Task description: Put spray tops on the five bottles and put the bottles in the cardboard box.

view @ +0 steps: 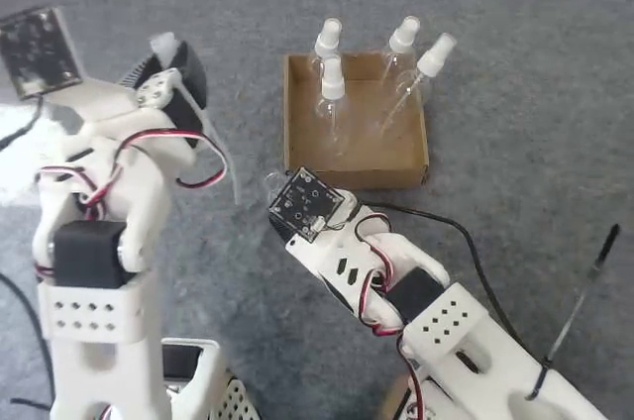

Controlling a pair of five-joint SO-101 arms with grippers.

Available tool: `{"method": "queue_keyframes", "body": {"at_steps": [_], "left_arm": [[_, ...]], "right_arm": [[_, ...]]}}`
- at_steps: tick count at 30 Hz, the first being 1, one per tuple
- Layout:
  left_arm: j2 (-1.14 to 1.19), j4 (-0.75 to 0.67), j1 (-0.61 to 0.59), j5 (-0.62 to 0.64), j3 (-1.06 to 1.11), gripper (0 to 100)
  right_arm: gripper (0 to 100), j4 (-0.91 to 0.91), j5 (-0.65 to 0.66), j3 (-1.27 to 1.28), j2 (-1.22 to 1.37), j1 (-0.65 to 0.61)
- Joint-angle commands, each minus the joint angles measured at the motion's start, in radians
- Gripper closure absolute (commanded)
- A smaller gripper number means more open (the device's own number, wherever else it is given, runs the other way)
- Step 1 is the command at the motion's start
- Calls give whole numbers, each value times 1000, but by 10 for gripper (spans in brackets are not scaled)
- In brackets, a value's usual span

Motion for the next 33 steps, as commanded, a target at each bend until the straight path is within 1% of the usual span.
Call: {"method": "queue_keyframes", "body": {"at_steps": [1, 6, 9, 13, 20, 23, 25, 29, 33], "left_arm": [[-29, -55, 40, 21, -39, 990], [-21, -178, 44, 21, 19, 990], [-26, -216, 44, 21, 73, 990], [-28, -229, 48, 23, 130, 990], [-29, -239, 147, 23, 188, 990], [-31, -258, 143, 20, 156, 990], [-31, -252, 117, 18, 120, 990], [-31, -215, 95, 18, 70, 990], [-29, -180, 101, 18, 79, 990]], "right_arm": [[993, -39, -12, 3, -58, -13], [993, -41, -12, 46, -107, -45], [993, -41, -12, 68, -150, -53], [993, -35, -11, 71, -177, -53], [993, -28, -11, 74, -177, -53], [993, -35, -11, 95, -177, -51], [993, -38, -11, 106, -177, -51], [993, -38, -11, 107, -177, -51], [993, -36, -11, 107, -180, -51]]}}
